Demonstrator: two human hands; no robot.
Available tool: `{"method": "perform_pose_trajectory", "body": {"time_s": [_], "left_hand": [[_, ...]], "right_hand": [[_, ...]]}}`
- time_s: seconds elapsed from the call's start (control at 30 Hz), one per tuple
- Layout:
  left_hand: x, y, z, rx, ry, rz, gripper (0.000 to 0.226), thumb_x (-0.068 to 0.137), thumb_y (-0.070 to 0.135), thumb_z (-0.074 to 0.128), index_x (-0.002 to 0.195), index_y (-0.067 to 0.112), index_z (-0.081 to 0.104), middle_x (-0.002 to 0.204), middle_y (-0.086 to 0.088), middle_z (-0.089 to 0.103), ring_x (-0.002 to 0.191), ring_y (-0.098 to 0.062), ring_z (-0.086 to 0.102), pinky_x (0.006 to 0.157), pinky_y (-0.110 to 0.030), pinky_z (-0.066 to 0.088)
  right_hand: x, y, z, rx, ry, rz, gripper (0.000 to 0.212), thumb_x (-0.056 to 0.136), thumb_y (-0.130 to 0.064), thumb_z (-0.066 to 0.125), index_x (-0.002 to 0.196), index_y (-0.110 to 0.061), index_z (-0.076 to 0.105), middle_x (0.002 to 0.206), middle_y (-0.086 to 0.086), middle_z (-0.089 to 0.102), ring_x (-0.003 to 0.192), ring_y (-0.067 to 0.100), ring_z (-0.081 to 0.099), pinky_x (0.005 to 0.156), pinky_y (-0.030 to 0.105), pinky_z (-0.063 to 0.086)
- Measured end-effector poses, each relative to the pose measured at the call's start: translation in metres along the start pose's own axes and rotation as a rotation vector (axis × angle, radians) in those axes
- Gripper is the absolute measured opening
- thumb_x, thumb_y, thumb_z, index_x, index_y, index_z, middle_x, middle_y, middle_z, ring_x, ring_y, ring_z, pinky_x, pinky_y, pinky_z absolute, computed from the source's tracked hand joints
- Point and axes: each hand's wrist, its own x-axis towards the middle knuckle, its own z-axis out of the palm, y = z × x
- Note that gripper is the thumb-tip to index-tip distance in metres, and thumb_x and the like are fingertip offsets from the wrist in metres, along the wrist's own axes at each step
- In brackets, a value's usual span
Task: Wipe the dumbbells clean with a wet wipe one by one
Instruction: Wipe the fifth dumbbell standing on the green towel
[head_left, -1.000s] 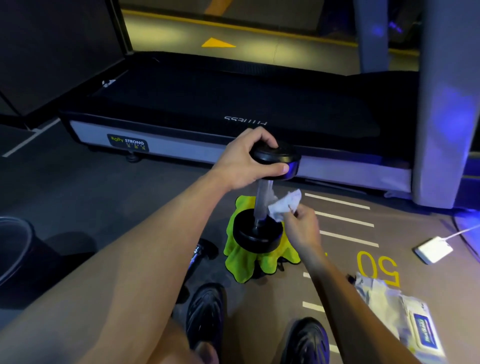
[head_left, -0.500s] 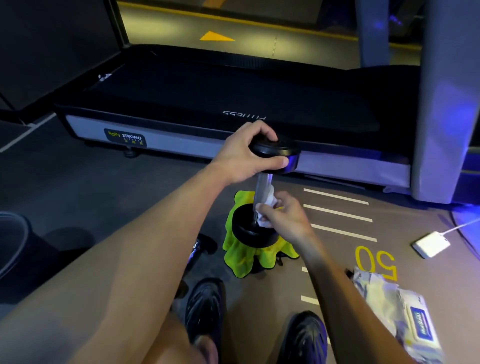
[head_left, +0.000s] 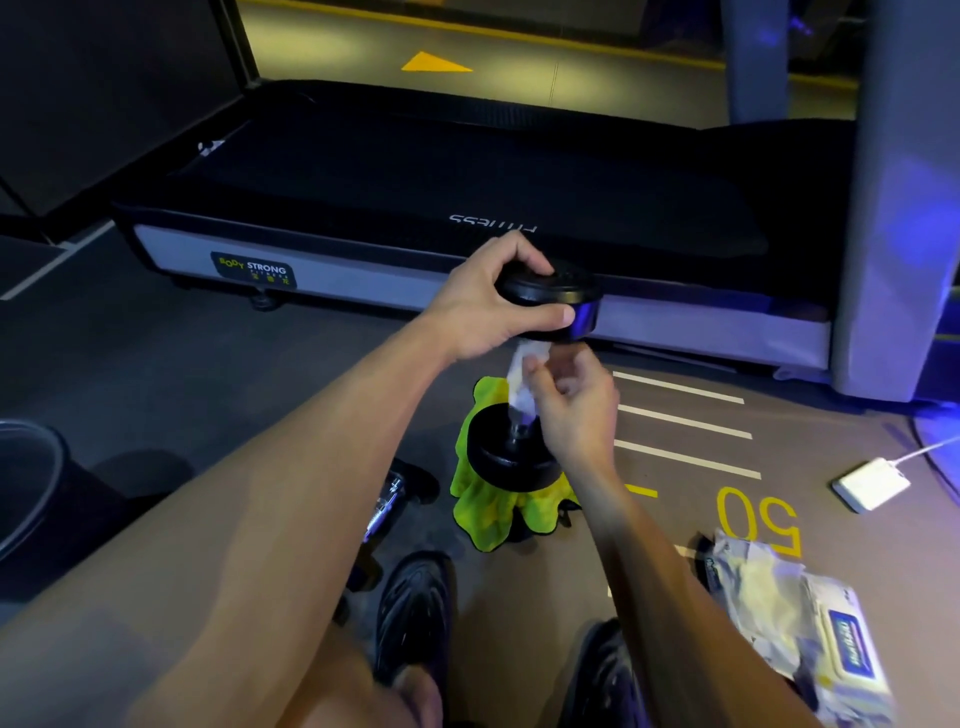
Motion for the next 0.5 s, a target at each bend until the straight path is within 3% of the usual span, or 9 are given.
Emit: {"method": "perform_pose_trajectory", "body": {"time_s": [0.13,0.27,0.37,0.43,0.5], "left_hand": [[0.000,-0.001,-0.003,-0.023,-0.002,-0.013,0.048,0.065,0.038,0.090,0.102,0.023,0.064,0.126,0.001,0.063,0.117,-0.013,0.063,0.107,-0.039,0.049],[-0.001,-0.001,-0.003,-0.027,-0.007,-0.024,0.045,0.070,0.028,0.092,0.105,0.019,0.064,0.127,0.001,0.063,0.118,-0.014,0.063,0.107,-0.039,0.049],[-0.002,0.000,-0.003,-0.024,0.008,-0.019,0.051,0.063,0.039,0.091,0.103,0.021,0.064,0.127,0.002,0.063,0.118,-0.013,0.063,0.107,-0.039,0.049],[-0.001,-0.001,-0.005,-0.023,0.009,-0.015,0.053,0.060,0.044,0.089,0.101,0.023,0.064,0.127,0.004,0.063,0.118,-0.012,0.063,0.107,-0.037,0.048],[-0.002,-0.002,-0.006,-0.038,-0.008,-0.012,0.049,0.064,0.036,0.091,0.103,0.020,0.064,0.127,0.004,0.063,0.119,-0.012,0.062,0.108,-0.037,0.048]], "right_hand": [[-0.023,0.029,-0.008,-0.133,-0.165,0.047,0.019,0.085,-0.019,0.081,0.079,-0.024,0.064,0.066,-0.009,0.063,0.060,-0.002,0.057,0.063,0.020,0.048],[0.005,0.014,-0.013,-0.084,-0.125,0.019,0.022,0.086,-0.017,0.079,0.071,-0.021,0.063,0.061,-0.002,0.068,0.057,0.008,0.063,0.061,0.027,0.053],[0.004,0.015,-0.010,0.016,-0.068,0.037,0.028,0.089,-0.012,0.075,0.067,-0.023,0.060,0.058,-0.003,0.067,0.056,0.012,0.063,0.062,0.032,0.053],[-0.012,0.028,-0.009,-0.044,-0.106,0.036,0.024,0.088,-0.015,0.075,0.069,-0.020,0.062,0.062,-0.005,0.069,0.059,0.010,0.064,0.065,0.037,0.054],[-0.023,0.038,-0.013,-0.130,-0.152,0.038,0.021,0.086,-0.019,0.076,0.070,-0.019,0.063,0.065,-0.006,0.070,0.062,0.009,0.064,0.067,0.039,0.054]]}}
